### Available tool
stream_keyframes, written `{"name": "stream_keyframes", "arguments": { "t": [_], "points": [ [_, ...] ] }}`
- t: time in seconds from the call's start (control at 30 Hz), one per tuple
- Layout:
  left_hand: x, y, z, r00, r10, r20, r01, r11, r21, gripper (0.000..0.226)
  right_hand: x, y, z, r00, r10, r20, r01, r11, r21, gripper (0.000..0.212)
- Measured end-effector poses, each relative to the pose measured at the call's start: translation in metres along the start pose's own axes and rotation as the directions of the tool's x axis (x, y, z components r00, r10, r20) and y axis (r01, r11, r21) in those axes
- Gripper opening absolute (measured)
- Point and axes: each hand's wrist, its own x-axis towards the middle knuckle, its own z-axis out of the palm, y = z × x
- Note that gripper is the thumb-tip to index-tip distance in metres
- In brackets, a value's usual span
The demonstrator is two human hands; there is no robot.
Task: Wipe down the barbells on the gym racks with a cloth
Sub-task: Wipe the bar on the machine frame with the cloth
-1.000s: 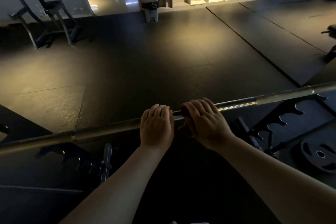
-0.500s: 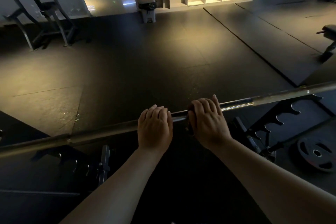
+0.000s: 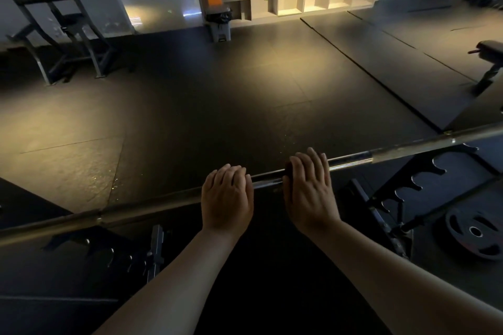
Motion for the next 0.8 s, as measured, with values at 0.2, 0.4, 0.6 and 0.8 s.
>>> {"name": "stream_keyframes", "arguments": {
  "t": [0.2, 0.4, 0.6, 0.8],
  "points": [
    [0.001, 0.002, 0.001, 0.999, -0.014, -0.035, 0.015, 1.000, 0.008, 0.043, 0.010, 0.027, -0.011, 0.974, -0.227, 0.004, 0.227, 0.973, -0.052, 0.048],
    [0.002, 0.007, 0.003, 0.999, -0.044, -0.021, 0.044, 0.999, 0.015, 0.040, 0.006, -0.012, 0.001, 1.000, 0.022, 0.018, -0.023, 0.999, 0.026, 0.058],
    [0.000, 0.007, 0.001, 0.999, -0.026, -0.025, 0.026, 1.000, 0.004, 0.041, 0.011, 0.040, -0.011, 0.970, -0.242, -0.022, 0.242, 0.970, -0.023, 0.041],
    [0.000, 0.012, -0.002, 0.998, -0.067, -0.006, 0.067, 0.998, -0.010, 0.044, 0.006, 0.006, -0.001, 0.995, 0.076, -0.065, -0.072, 0.996, 0.060, 0.051]
  ]
}}
